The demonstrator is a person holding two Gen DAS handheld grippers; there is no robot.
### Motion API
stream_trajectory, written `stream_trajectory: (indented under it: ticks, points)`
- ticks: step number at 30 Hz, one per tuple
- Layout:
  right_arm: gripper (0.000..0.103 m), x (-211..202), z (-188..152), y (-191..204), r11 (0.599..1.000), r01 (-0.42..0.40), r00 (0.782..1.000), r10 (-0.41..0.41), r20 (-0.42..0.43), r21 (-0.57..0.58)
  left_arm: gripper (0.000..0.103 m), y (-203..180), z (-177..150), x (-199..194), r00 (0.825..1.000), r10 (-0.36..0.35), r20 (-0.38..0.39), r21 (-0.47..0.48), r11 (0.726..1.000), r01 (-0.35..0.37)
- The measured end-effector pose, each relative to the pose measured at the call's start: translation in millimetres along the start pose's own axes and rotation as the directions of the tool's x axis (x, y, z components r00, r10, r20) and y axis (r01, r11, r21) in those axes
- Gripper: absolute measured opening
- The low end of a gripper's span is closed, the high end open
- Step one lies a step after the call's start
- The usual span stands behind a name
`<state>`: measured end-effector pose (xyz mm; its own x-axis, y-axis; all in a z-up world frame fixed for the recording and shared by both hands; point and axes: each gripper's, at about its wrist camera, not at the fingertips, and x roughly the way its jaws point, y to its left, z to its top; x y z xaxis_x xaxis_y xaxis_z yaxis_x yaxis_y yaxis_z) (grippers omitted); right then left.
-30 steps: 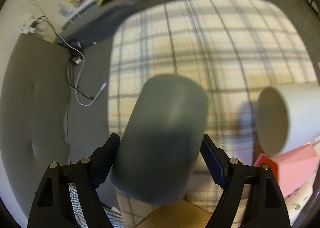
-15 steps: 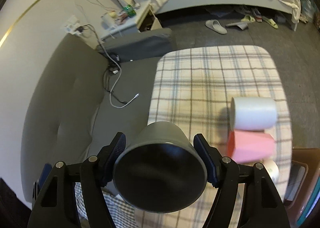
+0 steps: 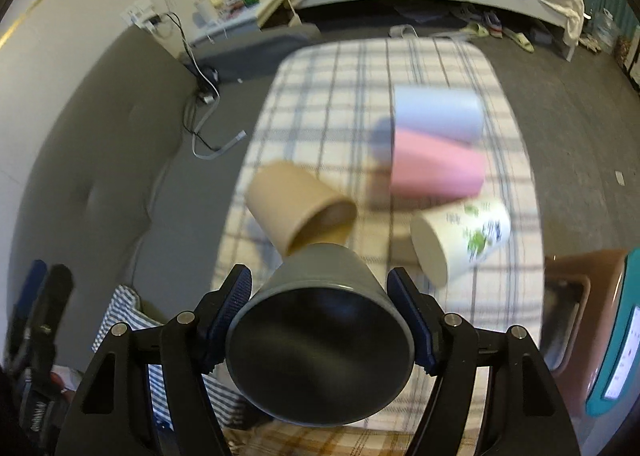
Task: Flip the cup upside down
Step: 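Lift the grey cup with the right gripper and stand it upright, then open the right gripper and withdraw it from the grey cup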
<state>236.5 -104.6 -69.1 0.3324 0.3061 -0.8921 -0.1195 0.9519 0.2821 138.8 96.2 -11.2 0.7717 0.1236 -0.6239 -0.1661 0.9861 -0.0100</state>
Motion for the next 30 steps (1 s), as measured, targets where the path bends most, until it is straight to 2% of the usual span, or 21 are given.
stream_trajectory:
  ticks: [4, 7, 10, 13, 17, 22, 25, 28, 30]
  points:
    - [0.070, 21.2, -6.2, -8.9, 1.000, 0.011, 1.000, -0.011, -0.018, 0.021, 0.101, -6.5, -13.4, 8.3, 1.000, -0.002, -0.030, 0.011, 1.000, 0.002]
    - [0.070, 28.2, -5.1, -6.9, 0.999, 0.035, 0.999, -0.035, 0.033, -0.013, 0.101, -8.8, -20.0, 15.1, 0.999, 0.003, -0.042, 0.020, 1.000, -0.003]
    - [0.071, 36.9, -14.8, 0.7, 0.987, 0.119, 0.990, -0.109, 0.091, -0.106, 0.101, -8.5, -23.4, 24.1, 0.998, 0.010, -0.056, 0.024, 1.000, -0.009]
    - [0.071, 45.6, -40.1, 3.6, 0.971, 0.160, 0.983, -0.140, 0.119, -0.178, 0.101, -5.9, -26.7, 32.2, 0.997, 0.011, -0.075, 0.021, 1.000, -0.010]
    - [0.070, 35.6, -73.1, 6.4, 0.951, 0.212, 0.969, -0.175, 0.173, -0.225, 0.101, -2.9, -34.4, 40.5, 0.995, 0.018, -0.097, 0.006, 1.000, -0.017]
    - [0.070, 38.6, -103.7, -3.1, 0.968, 0.188, 0.978, -0.169, 0.122, -0.166, 0.101, -3.7, -46.4, 42.3, 0.991, 0.010, -0.136, -0.015, 1.000, -0.012]
    - [0.070, 35.7, -104.4, -4.1, 0.970, 0.177, 0.981, -0.160, 0.109, -0.166, 0.101, -9.2, -53.2, 34.1, 0.990, 0.015, -0.142, 0.000, 1.000, -0.015]
    - [0.070, 31.5, -103.1, -8.3, 0.984, 0.110, 0.992, -0.102, 0.069, -0.137, 0.101, -13.9, -59.6, 24.4, 0.989, 0.018, -0.147, 0.009, 1.000, -0.017]
    - [0.070, 22.3, -104.7, -11.2, 0.987, 0.089, 0.994, -0.079, 0.081, -0.134, 0.101, -16.5, -62.0, 19.0, 0.988, 0.021, -0.151, 0.010, 1.000, -0.019]
